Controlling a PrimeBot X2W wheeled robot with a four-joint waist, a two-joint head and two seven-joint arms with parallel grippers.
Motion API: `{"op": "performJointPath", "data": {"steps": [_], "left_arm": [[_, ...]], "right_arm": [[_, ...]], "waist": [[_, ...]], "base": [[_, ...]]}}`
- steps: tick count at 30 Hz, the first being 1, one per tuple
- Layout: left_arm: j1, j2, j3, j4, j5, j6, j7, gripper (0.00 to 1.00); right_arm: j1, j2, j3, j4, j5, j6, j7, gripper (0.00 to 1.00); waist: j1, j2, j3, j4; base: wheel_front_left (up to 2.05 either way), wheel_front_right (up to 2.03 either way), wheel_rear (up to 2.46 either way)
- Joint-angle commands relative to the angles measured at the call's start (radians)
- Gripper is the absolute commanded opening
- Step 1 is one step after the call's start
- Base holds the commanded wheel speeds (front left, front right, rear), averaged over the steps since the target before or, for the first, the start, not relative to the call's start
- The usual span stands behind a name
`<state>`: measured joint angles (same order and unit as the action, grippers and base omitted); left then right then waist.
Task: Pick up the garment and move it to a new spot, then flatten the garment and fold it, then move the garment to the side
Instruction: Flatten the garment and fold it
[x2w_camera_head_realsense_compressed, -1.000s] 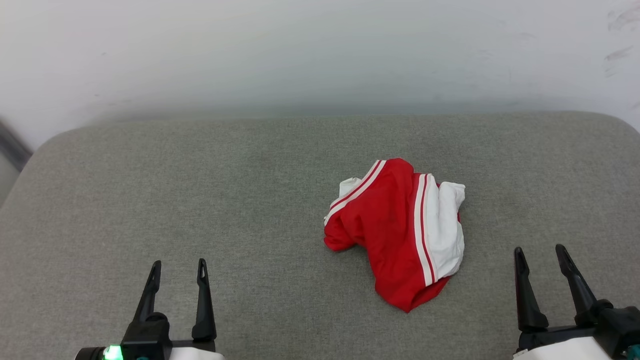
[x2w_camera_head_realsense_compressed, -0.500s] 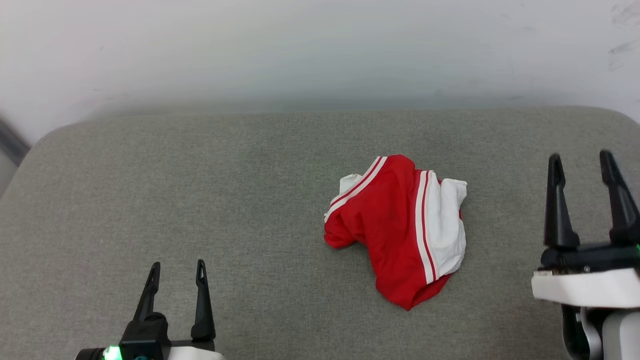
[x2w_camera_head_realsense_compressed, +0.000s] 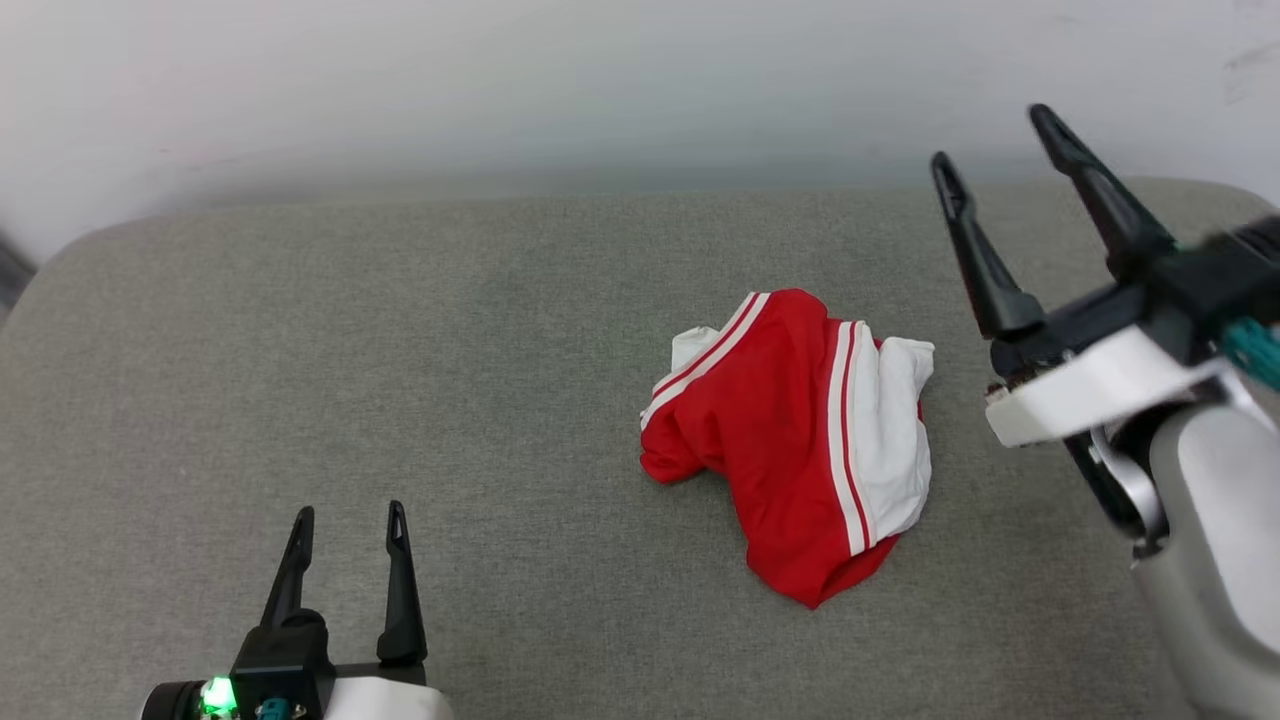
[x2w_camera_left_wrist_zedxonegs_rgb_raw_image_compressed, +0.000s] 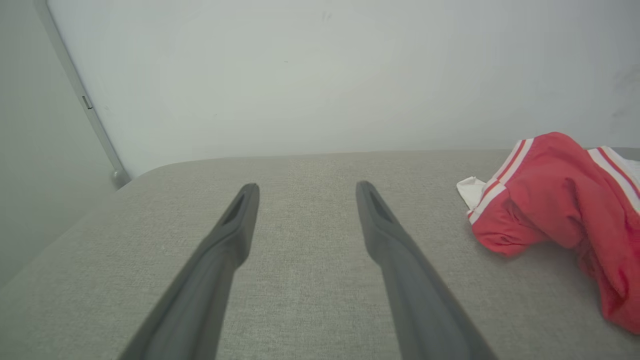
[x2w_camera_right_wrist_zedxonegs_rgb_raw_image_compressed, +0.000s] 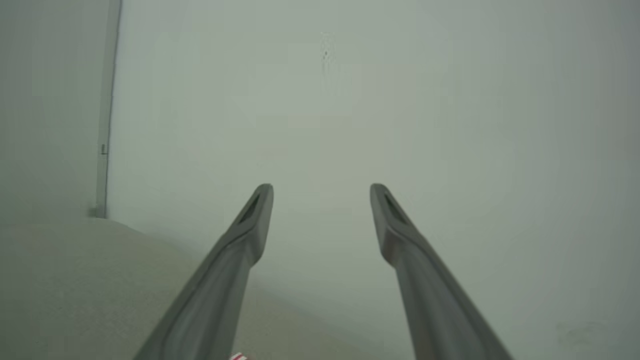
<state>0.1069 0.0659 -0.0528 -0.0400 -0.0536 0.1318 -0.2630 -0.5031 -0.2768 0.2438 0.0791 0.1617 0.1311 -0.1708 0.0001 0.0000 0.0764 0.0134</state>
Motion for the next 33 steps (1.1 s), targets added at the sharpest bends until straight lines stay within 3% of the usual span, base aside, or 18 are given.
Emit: {"op": "performJointPath", "data": {"steps": [1,2,6,13,17,27,32,33], "left_arm": [[-0.011,-0.001,0.007,-0.003,0.005,0.0,-0.003,1.0],[-0.011,-0.001,0.007,-0.003,0.005,0.0,-0.003,1.0],[-0.021,-0.005,0.009,-0.006,0.008,-0.004,-0.003,1.0],[-0.059,-0.01,0.008,-0.008,0.012,-0.006,-0.003,1.0],[-0.089,-0.012,0.003,-0.01,0.011,-0.006,-0.003,1.0],[-0.155,-0.015,-0.021,0.005,0.001,-0.005,-0.003,1.0],[-0.159,-0.015,-0.015,0.017,-0.002,-0.003,-0.003,1.0],[-0.157,-0.015,-0.013,0.021,-0.002,-0.004,-0.003,1.0]], "right_arm": [[-0.052,-0.045,0.055,0.025,0.038,-0.001,0.075,1.0],[-0.052,-0.045,0.055,0.025,0.038,-0.001,0.075,1.0],[-0.143,-0.15,0.228,0.068,0.189,-0.001,0.332,1.0],[-0.27,-0.336,0.55,0.042,0.503,-0.001,0.727,1.0],[-0.329,-0.381,0.663,0.062,0.591,-0.001,0.851,1.0],[-0.355,-0.329,0.874,0.247,0.654,-0.001,0.856,1.0],[-0.313,-0.31,0.973,0.314,0.688,0.001,0.782,1.0],[-0.321,-0.312,0.978,0.312,0.685,0.001,0.749,0.74]], "waist": [[-0.0001,0.0,0.009,-0.007],[-0.0001,0.0,0.009,-0.007],[-0.0001,0.0,0.03,-0.013],[-0.0001,0.0,0.088,-0.009],[-0.0001,0.0,0.134,0.001],[-0.0001,0.0,0.233,0.036],[-0.0001,0.0,0.228,0.034],[-0.0001,0.0,0.222,0.031]], "base": [[0.0,0.0,0.0],[0.0,0.0,0.0],[0.0,0.0,0.0],[0.0,0.0,0.0],[0.0,0.0,0.0],[0.0,0.0,0.0],[0.0,0.0,0.0],[0.0,0.0,0.0]]}}
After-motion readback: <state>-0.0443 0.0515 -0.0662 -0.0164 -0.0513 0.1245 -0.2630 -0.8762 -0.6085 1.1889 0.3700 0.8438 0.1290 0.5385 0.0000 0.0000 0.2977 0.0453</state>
